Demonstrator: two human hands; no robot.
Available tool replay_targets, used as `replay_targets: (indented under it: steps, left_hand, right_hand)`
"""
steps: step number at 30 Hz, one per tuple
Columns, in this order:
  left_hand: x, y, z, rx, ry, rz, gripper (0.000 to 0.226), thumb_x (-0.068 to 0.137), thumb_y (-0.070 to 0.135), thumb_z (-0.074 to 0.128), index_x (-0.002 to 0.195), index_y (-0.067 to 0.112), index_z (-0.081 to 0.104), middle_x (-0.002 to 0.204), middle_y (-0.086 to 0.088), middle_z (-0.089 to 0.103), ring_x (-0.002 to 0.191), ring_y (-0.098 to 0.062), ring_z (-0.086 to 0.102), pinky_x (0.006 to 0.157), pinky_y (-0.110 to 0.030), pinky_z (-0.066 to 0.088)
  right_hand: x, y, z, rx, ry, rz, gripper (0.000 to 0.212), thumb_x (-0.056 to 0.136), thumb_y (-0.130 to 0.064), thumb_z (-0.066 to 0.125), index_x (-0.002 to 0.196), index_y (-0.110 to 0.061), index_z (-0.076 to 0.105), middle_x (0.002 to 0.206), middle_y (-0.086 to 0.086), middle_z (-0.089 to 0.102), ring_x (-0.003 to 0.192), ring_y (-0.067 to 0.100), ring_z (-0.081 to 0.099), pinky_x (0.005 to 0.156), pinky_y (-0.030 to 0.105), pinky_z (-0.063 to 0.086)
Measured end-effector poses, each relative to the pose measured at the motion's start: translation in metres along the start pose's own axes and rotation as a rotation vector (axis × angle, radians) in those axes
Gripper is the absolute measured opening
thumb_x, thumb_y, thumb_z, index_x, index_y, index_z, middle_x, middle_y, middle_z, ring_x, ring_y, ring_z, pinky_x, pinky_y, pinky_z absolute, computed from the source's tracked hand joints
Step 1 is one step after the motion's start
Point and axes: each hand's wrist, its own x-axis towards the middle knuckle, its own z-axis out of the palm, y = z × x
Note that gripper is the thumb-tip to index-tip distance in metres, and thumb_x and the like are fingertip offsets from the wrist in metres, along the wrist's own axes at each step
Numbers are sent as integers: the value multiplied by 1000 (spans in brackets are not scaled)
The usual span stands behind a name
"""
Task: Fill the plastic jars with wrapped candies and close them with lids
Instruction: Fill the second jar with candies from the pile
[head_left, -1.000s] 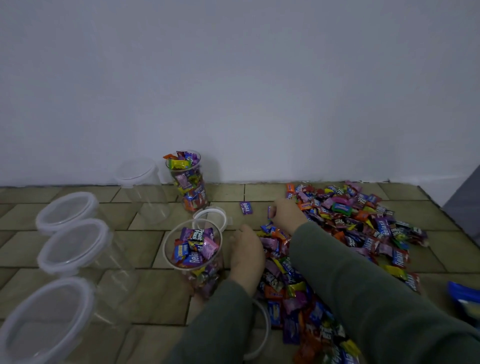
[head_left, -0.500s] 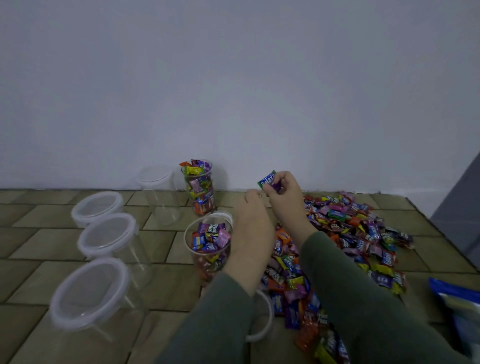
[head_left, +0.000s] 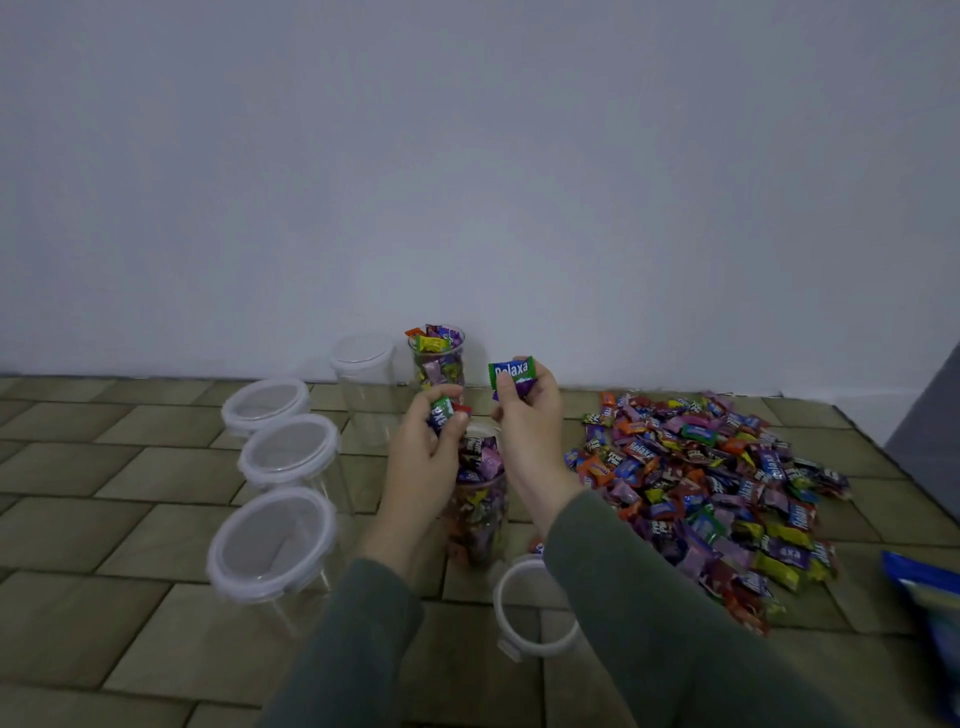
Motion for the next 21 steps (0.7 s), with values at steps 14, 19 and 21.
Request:
replay_targets:
  steps: [14, 19, 21]
  left_hand:
    - [-10, -15, 15, -539, 66, -291, 70, 85, 75, 27, 120, 24, 59, 118, -9, 67, 110, -26, 64, 100, -50, 48]
    - [-10, -21, 22, -591, 90, -381, 84, 68, 88, 29, 110, 25, 65, 106, -8, 72, 106, -29, 66, 101, -55, 46]
    - [-10, -22, 23, -572, 88, -381, 84, 71, 87, 26, 109, 22, 65, 103, -8, 73, 104, -29, 66, 100, -56, 46]
  right_hand:
    - [-7, -2, -16, -491, -263, -107, 16, 93, -17, 60, 109, -21, 57, 97, -5, 64, 91, 9, 61, 85, 28, 50]
    - [-14, -14, -29, -777, -490, -134, 18, 92, -23, 64, 108, -24, 57, 96, -12, 58, 88, 1, 53, 70, 4, 38]
    - [-16, -19, -32, -816, -549, -135, 22, 88, -28, 68, 109, -23, 60, 98, -13, 60, 90, -1, 54, 69, 4, 38]
